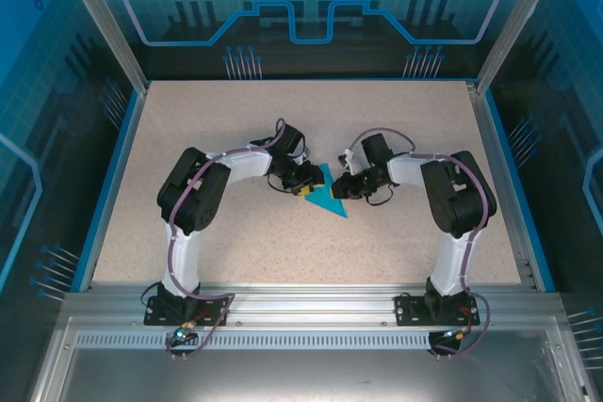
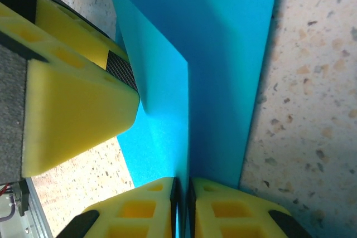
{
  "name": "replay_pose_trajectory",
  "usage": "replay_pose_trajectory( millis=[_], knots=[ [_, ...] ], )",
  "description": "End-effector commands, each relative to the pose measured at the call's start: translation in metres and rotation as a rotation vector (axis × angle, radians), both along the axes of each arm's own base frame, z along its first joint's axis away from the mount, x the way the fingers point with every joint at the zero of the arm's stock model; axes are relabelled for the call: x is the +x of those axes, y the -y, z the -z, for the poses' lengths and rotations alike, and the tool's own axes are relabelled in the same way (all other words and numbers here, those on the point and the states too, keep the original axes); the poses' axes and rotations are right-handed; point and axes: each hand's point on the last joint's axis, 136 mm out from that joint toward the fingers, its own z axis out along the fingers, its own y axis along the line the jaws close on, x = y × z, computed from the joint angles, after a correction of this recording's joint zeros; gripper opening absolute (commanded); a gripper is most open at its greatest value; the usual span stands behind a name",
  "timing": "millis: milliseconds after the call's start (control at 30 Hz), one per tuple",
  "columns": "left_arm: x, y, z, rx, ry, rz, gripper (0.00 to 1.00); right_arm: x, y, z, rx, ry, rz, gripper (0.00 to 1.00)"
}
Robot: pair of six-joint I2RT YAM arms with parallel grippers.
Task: Fold a paper plane with a square sheet of paper (fold left side to right side)
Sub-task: Fourth fold the wing at the center of the table.
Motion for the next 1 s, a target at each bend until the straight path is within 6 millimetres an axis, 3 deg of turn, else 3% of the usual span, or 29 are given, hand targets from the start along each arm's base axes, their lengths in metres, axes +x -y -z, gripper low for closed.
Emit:
replay_pose_trajectory(
  millis=[0, 267, 667, 833, 967],
  knots=[
    [-0.008, -0.006, 0.021, 0.058, -0.051, 0.002, 0.43, 0.003, 0.006, 0.006, -0.004, -0.035, 0.015, 0.16],
    [-0.007, -0.005, 0.013, 0.049, -0.033, 0.007, 0.43, -0.003, 0.014, 0.016, -0.052, -0.091, 0.042, 0.15],
    [-0.001, -0.001, -0.042, 0.005, 0.073, 0.032, 0.35, -0.009, 0.024, 0.031, -0.084, -0.169, 0.079, 0.16],
    [0.002, 0.012, -0.049, -0.045, 0.077, 0.059, 0.32, -0.009, 0.025, 0.033, -0.087, -0.17, 0.079, 0.16],
    [0.006, 0.026, -0.043, -0.056, 0.064, 0.09, 0.32, -0.009, 0.026, 0.034, -0.089, -0.173, 0.081, 0.16]
  ],
)
